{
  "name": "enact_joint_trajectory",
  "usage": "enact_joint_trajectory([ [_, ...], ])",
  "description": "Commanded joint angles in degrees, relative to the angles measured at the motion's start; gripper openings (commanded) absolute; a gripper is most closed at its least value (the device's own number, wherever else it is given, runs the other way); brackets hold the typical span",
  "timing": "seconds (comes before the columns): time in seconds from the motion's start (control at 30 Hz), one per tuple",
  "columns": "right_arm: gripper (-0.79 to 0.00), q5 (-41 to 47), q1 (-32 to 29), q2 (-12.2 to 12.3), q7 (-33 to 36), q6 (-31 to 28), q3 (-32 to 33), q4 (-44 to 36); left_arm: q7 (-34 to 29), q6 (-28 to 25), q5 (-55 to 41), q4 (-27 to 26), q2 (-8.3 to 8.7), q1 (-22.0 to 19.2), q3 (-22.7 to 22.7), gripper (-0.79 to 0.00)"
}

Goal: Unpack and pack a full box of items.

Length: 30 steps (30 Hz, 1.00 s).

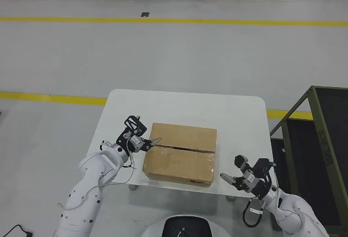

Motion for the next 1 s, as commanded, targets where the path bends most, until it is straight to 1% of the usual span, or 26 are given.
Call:
enact_joint_trajectory([
  [0.0,-0.166,-1.3,0.9,-0.1,-1.0,0.4,-1.2,0.7,0.0,0.0,0.0,0.0,0.0,0.0,0.0,0.0],
  [0.07,-0.234,-2.9,1.8,-0.1,-1.6,1.1,-2.0,1.4,0.0,0.0,0.0,0.0,0.0,0.0,0.0,0.0],
  [0.1,-0.246,-4.1,2.2,-0.1,-1.9,2.0,-2.2,1.5,0.0,0.0,0.0,0.0,0.0,0.0,0.0,0.0],
  [0.2,-0.209,-6.3,2.8,-0.2,-4.1,5.5,-2.4,1.9,0.0,0.0,0.0,0.0,0.0,0.0,0.0,0.0],
  [0.27,-0.203,-7.3,2.8,-0.3,-5.5,8.7,-2.2,1.9,0.0,0.0,0.0,0.0,0.0,0.0,0.0,0.0],
  [0.33,-0.222,-9.8,2.6,-0.2,-6.1,11.3,-2.0,1.4,0.1,0.0,0.1,-0.1,0.0,0.1,0.1,0.0],
  [0.43,-0.219,-11.1,1.7,-0.2,-7.4,13.7,-1.4,0.8,1.1,-2.7,4.4,-1.9,0.26,0.3,2.5,0.0],
  [0.5,-0.219,-11.5,1.1,-0.1,-7.7,15.0,-0.8,0.3,1.6,-5.0,9.2,-2.7,0.55,-0.2,4.4,0.0],
  [0.6,-0.215,-11.6,0.1,0.0,-7.9,16.1,-0.2,-0.5,3.0,-7.9,15.6,-3.2,0.88,-1.1,7.5,0.0],
  [0.67,-0.222,-11.3,-0.6,0.1,-8.0,16.7,0.3,-1.1,4.1,-8.6,18.5,-3.1,0.95,-1.8,9.6,0.0],
  [0.73,-0.225,-11.1,-1.2,0.1,-8.0,17.2,0.7,-1.6,4.1,-8.5,23.5,-2.8,1.06,-2.8,11.8,0.0],
  [0.8,-0.225,-10.8,-1.7,0.2,-8.1,17.8,1.1,-2.1,4.8,-7.2,27.5,-2.3,1.05,-3.6,14.1,0.0],
  [0.97,-0.225,-9.9,-3.5,0.3,-8.1,18.9,2.3,-3.6,5.5,-3.5,29.4,0.7,0.52,-5.5,17.6,0.0],
])
